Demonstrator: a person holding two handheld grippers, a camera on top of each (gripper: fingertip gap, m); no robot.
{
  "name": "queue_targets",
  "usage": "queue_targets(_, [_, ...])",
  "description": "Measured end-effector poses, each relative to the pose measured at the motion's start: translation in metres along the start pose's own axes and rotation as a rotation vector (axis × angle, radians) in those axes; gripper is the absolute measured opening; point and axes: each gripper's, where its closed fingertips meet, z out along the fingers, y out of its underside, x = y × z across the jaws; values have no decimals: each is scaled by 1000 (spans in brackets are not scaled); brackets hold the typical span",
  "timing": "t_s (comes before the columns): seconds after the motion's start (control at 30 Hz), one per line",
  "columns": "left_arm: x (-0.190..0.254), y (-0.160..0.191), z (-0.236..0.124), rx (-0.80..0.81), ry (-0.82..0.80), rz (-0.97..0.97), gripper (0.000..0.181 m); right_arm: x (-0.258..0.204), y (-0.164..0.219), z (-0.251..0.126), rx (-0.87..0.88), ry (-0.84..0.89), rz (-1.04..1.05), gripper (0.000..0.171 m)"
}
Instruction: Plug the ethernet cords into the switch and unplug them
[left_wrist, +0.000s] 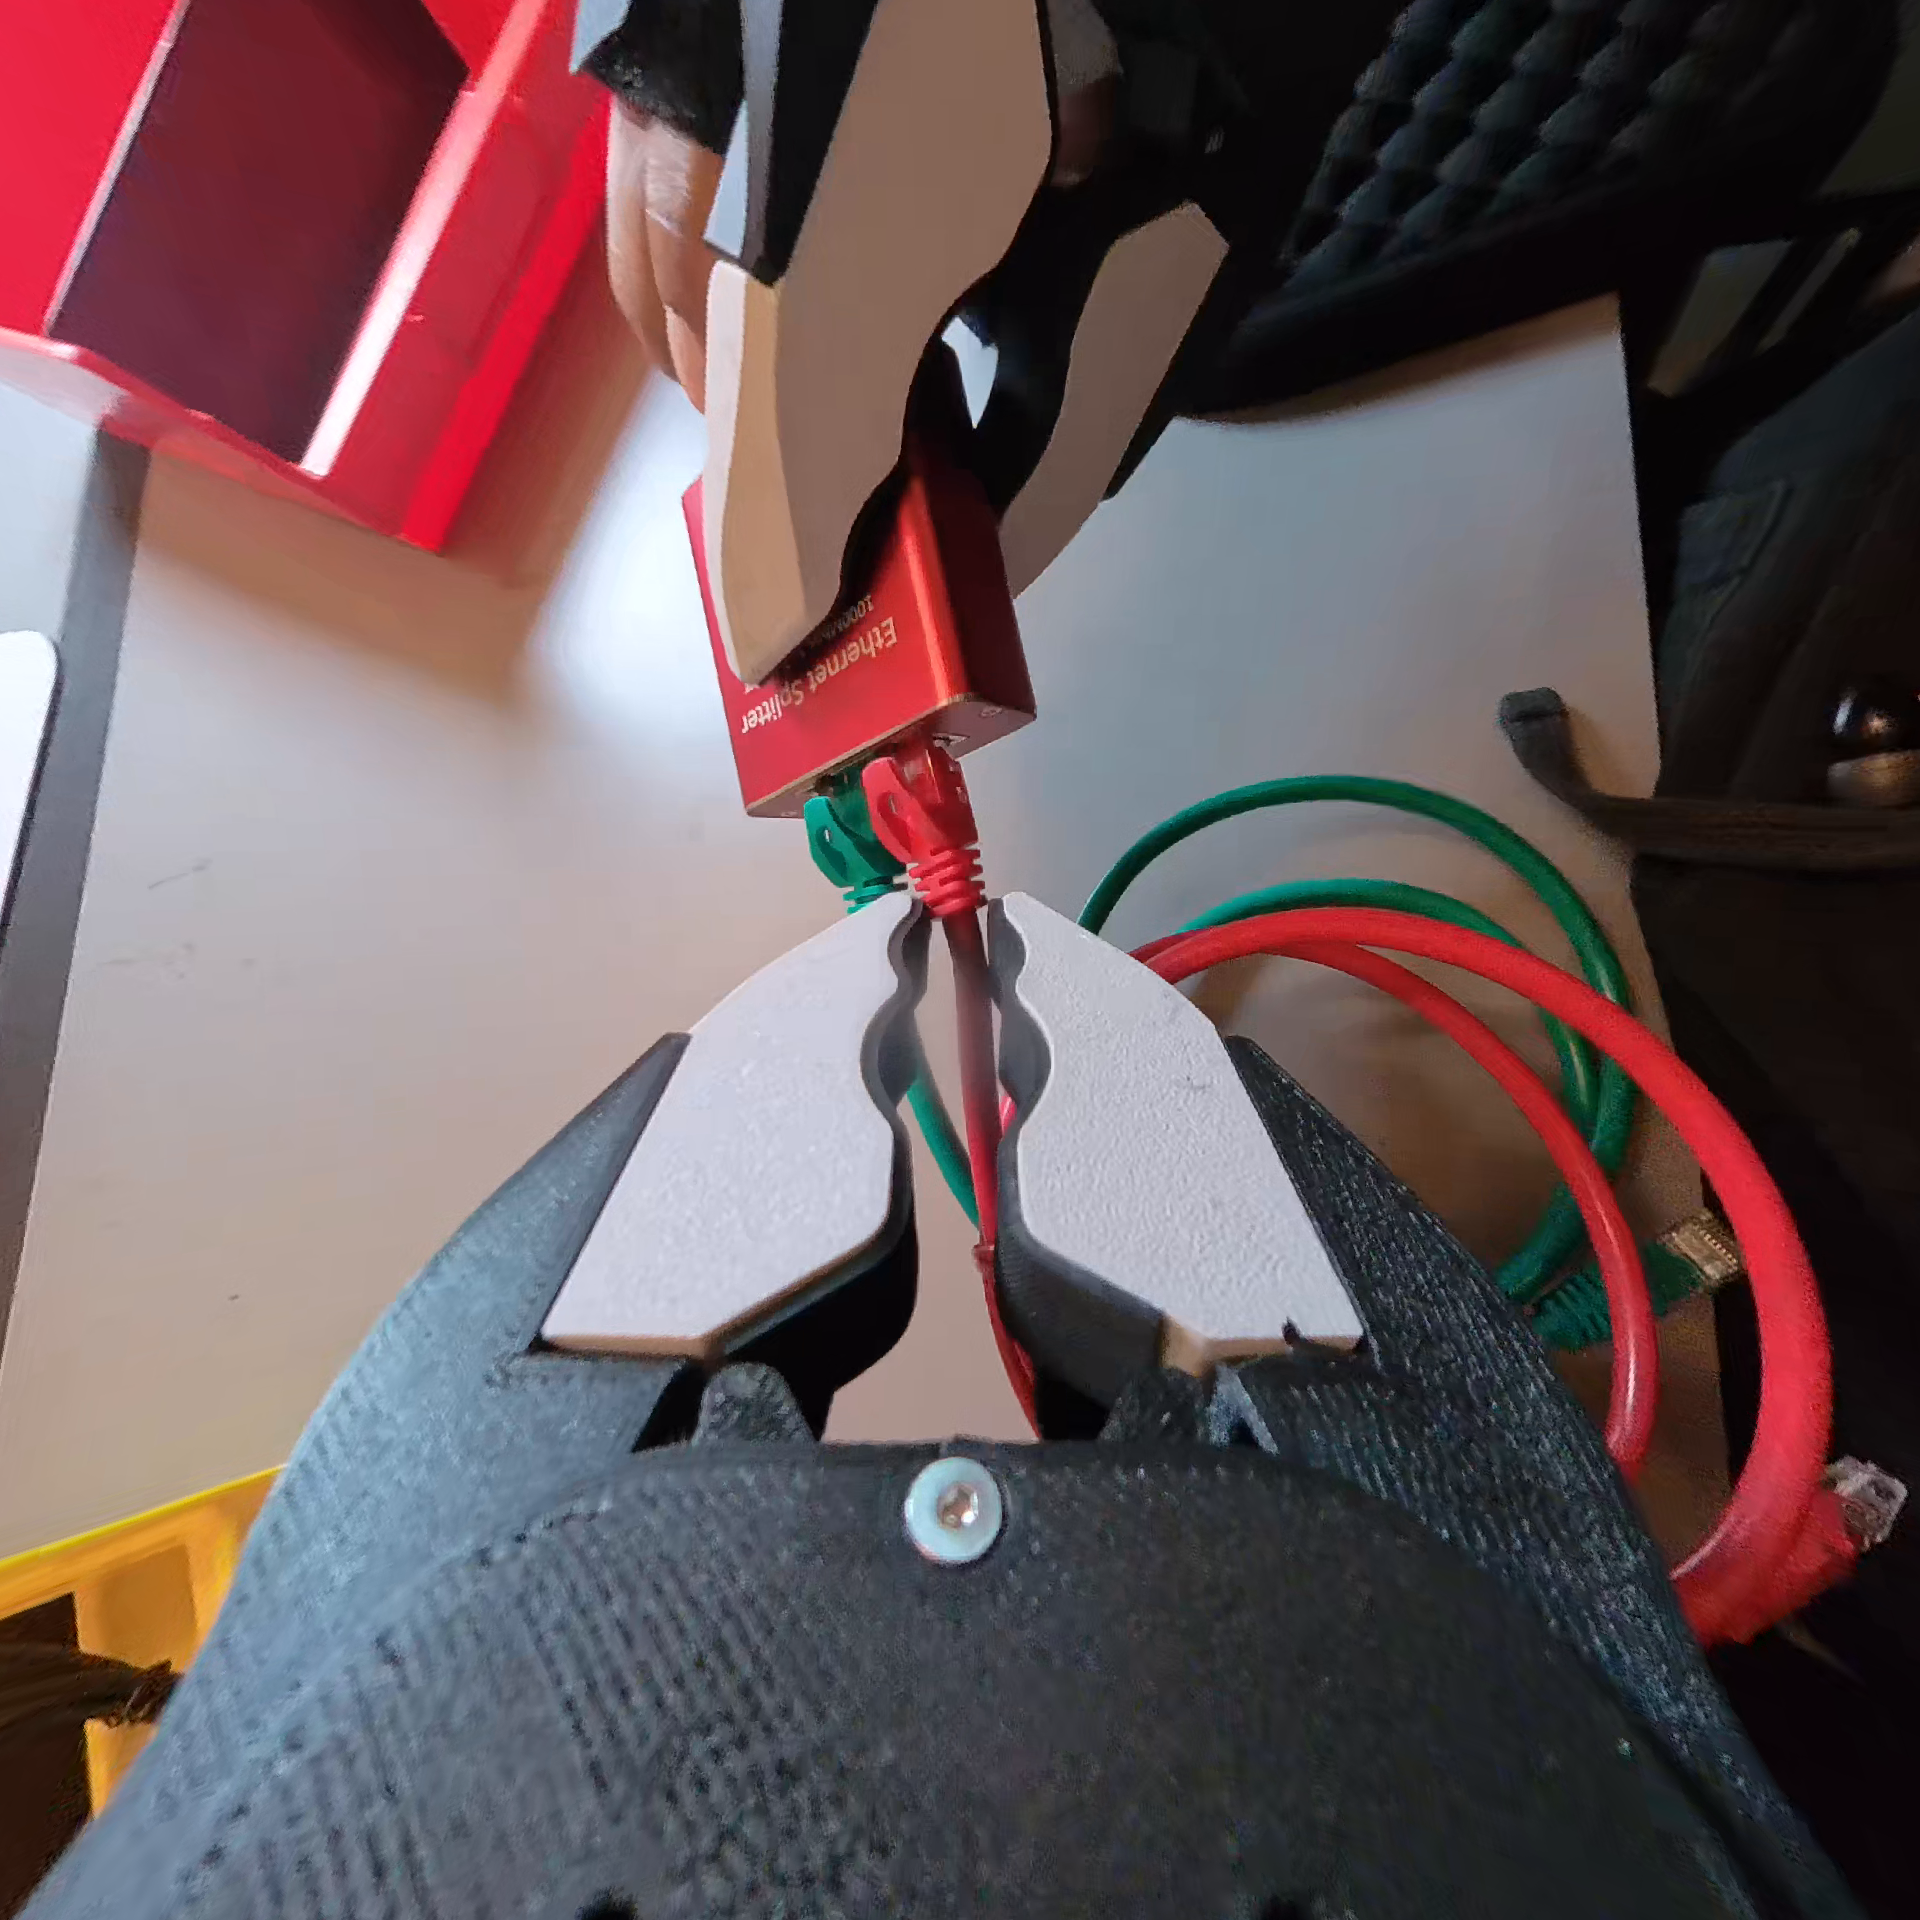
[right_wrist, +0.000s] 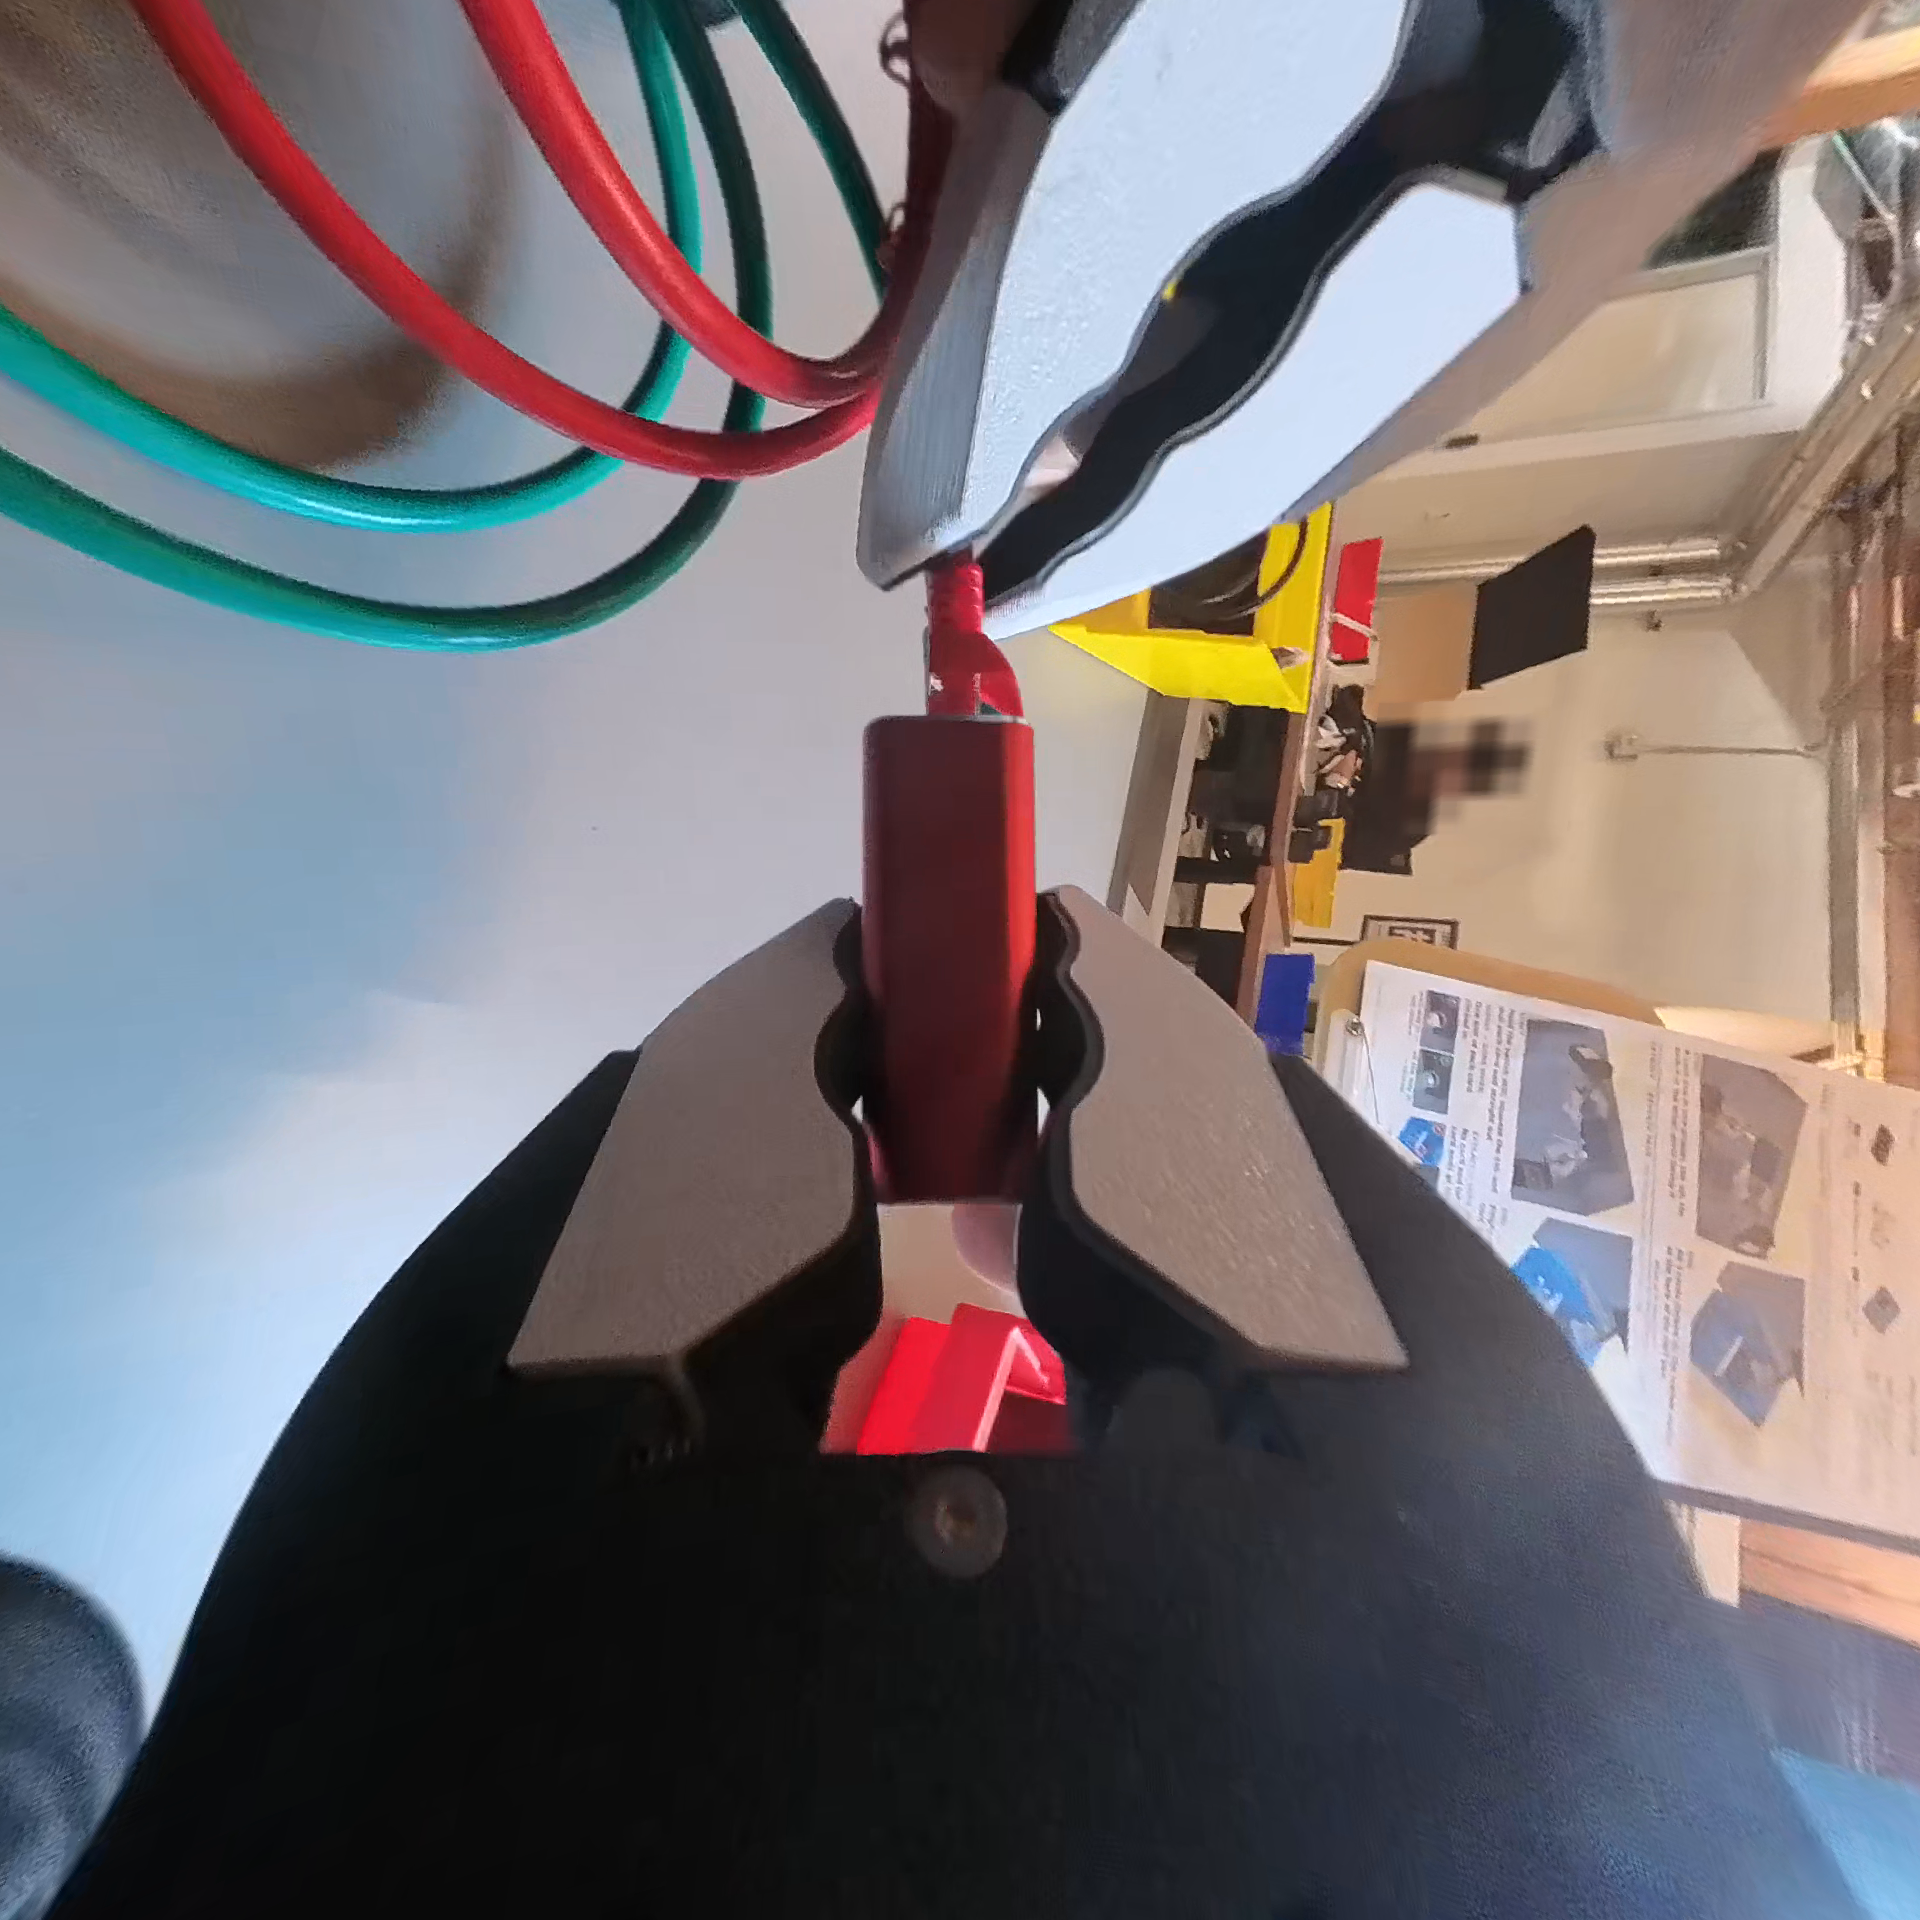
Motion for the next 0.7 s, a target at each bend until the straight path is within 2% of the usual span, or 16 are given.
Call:
queue_targets(0.1, [-7, -3, -11, 73, -14, -87, 20, 9, 7, 1, -29, 86, -25, 29])
queue_targets(0.23, [-20, -1, -29, 213, 71, -322, 36, 17, 23, -3, -73, 164, -34, 28])
queue_targets(0.37, [-34, 16, -21, 247, 120, -446, 51, 26, 24, -9, -54, 200, -49, 28])
queue_targets(0.47, [-28, 4, -13, 291, 220, -442, 53, 32, 15, -10, -17, 213, -71, 29])
queue_targets(0.53, [-24, -2, -4, 279, 260, -408, 50, 34, 8, -10, 7, 215, -87, 28])
queue_targets(0.6, [-20, -11, -1, 303, 302, -376, 28, 34, 5, -7, 10, 215, -112, 28])
queue_targets(0.7, [-35, -13, 3, 332, 236, -444, 22, 39, 24, -1, -59, 223, -60, 29])
